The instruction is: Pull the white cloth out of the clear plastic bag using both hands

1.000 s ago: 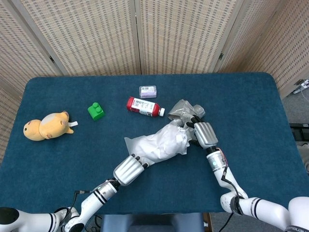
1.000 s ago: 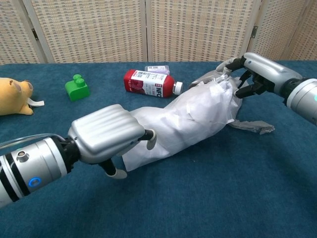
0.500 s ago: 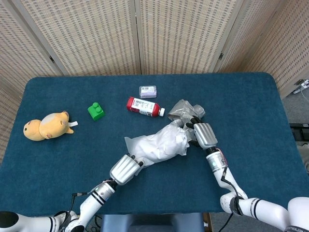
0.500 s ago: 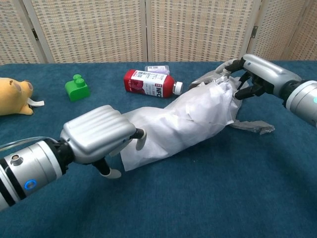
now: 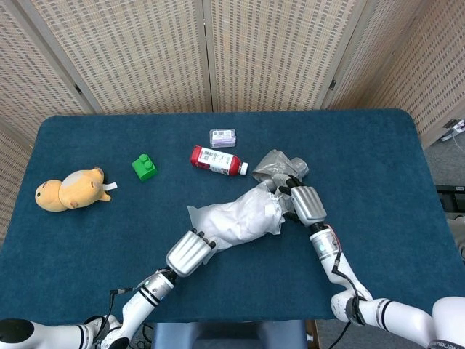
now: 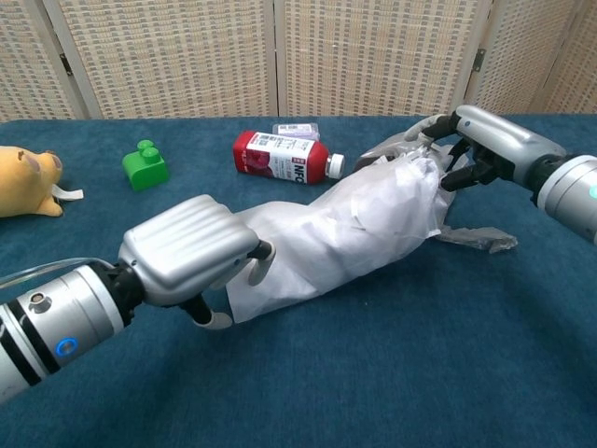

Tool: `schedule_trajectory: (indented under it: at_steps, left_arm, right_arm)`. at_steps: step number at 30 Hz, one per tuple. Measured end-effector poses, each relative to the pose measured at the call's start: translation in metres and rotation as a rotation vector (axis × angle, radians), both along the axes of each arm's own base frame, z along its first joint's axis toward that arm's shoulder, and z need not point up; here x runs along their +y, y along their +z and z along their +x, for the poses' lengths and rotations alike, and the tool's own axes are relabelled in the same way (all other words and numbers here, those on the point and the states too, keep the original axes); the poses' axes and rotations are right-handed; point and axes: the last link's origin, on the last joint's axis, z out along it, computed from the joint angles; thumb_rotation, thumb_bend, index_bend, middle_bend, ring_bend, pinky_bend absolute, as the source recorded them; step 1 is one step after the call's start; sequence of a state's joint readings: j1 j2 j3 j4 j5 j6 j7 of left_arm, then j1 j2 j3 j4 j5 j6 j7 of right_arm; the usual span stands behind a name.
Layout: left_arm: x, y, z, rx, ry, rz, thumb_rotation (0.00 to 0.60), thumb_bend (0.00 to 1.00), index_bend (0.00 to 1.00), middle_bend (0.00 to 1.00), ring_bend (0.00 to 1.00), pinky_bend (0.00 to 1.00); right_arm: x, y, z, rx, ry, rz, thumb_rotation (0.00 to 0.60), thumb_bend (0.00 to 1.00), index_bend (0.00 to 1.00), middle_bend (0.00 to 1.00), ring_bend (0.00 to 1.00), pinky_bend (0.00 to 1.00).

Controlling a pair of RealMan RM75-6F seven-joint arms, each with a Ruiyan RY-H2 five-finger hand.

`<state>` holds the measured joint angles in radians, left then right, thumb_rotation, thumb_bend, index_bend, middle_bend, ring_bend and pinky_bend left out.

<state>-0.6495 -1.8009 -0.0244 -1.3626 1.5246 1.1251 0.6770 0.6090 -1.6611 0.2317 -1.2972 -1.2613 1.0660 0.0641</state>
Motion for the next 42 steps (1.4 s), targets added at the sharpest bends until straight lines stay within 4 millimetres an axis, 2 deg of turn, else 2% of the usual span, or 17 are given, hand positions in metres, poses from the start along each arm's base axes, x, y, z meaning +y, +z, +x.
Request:
schedule_trajectory:
  at_steps: [15,27,36,42]
  left_arm:
    - [-0.0022,-0.0037,-0.0001,-0.054,0.002,-0.047,0.600,0.00,0.55,0.70,0.60,0.64]
    - [0.0002,-0.0054,0.0010,-0.055,0.010,-0.041,0.600,0.24,0.54,0.70,0.60,0.64]
    - [0.0004,-0.0066,0.0019,-0.046,0.007,-0.036,0.600,0.32,0.54,0.70,0.60,0.64]
    - [0.0005,-0.0069,-0.0003,-0.032,0.005,-0.034,0.600,0.34,0.53,0.70,0.60,0.64]
  right_arm:
    - [0.0005,-0.0018,-0.0011,0.000,-0.002,0.007,0.600,0.68,0.70,0.20,0.14,0.36]
    - [0.0014,-0.0041,-0.0020,-0.001,-0.004,0.014,0.600,0.68,0.70,0.20,0.14,0.36]
    - [0.0018,-0.0039,-0.0026,-0.003,-0.004,0.014,0.600,0.68,0.70,0.20,0.14,0.36]
    - [0.0024,-0.0047,-0.0032,-0.004,-0.005,0.017,0.600,0.68,0.70,0.20,0.14,0.36]
